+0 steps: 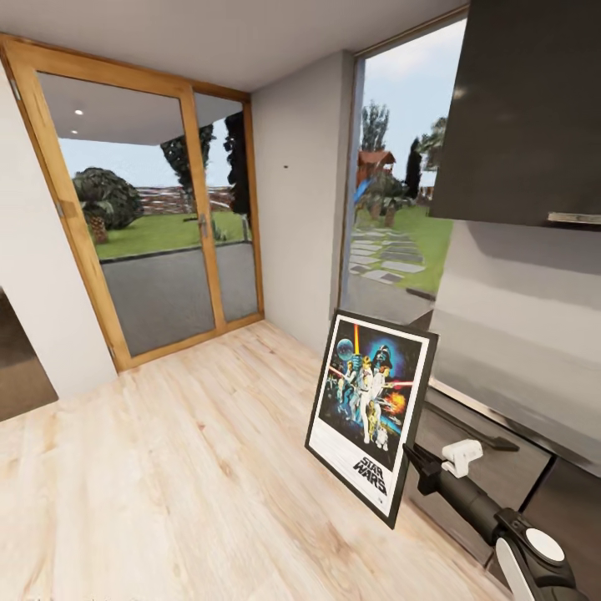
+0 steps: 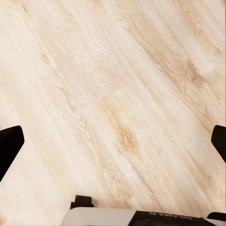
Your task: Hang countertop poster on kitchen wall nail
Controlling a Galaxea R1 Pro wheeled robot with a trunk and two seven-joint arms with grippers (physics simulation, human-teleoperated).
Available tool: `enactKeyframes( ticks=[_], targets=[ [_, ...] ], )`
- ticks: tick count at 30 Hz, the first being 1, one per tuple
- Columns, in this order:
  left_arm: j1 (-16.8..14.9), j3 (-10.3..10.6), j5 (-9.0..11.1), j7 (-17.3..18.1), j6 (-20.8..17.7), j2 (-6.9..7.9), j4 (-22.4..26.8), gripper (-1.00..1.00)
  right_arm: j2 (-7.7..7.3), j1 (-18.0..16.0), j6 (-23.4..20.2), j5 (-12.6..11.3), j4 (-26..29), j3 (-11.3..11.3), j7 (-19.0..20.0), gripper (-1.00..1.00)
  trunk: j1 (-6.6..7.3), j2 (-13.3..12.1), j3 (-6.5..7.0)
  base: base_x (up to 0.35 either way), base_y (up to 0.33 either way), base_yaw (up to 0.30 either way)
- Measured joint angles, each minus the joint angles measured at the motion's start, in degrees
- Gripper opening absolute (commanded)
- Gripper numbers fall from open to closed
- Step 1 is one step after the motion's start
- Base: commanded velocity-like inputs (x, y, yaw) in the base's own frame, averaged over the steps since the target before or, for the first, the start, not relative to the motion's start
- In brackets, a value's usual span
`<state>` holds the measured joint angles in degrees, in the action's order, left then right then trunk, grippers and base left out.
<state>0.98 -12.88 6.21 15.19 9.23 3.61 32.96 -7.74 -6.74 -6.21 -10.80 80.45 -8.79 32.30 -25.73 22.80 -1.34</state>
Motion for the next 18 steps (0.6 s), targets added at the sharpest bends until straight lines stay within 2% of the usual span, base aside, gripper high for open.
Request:
enactKeyframes(
  ticks=[7, 18],
  targets=[
    [0.0, 0.0, 0.0, 0.0, 0.0, 0.00, 0.0, 1.00, 0.00, 0.0, 0.0, 0.0, 0.0, 0.0, 0.0, -1.00, 0.00, 0.0, -0.29, 0.225, 0.204, 0.189],
    [0.0, 0.0, 0.0, 0.0, 0.0, 0.00, 0.0, 1.00, 0.00, -0.1, 0.0, 0.0, -0.1, 0.0, 0.0, -1.00, 0.00, 0.0, -0.35, 0.233, 0.257, 0.018]
  ],
)
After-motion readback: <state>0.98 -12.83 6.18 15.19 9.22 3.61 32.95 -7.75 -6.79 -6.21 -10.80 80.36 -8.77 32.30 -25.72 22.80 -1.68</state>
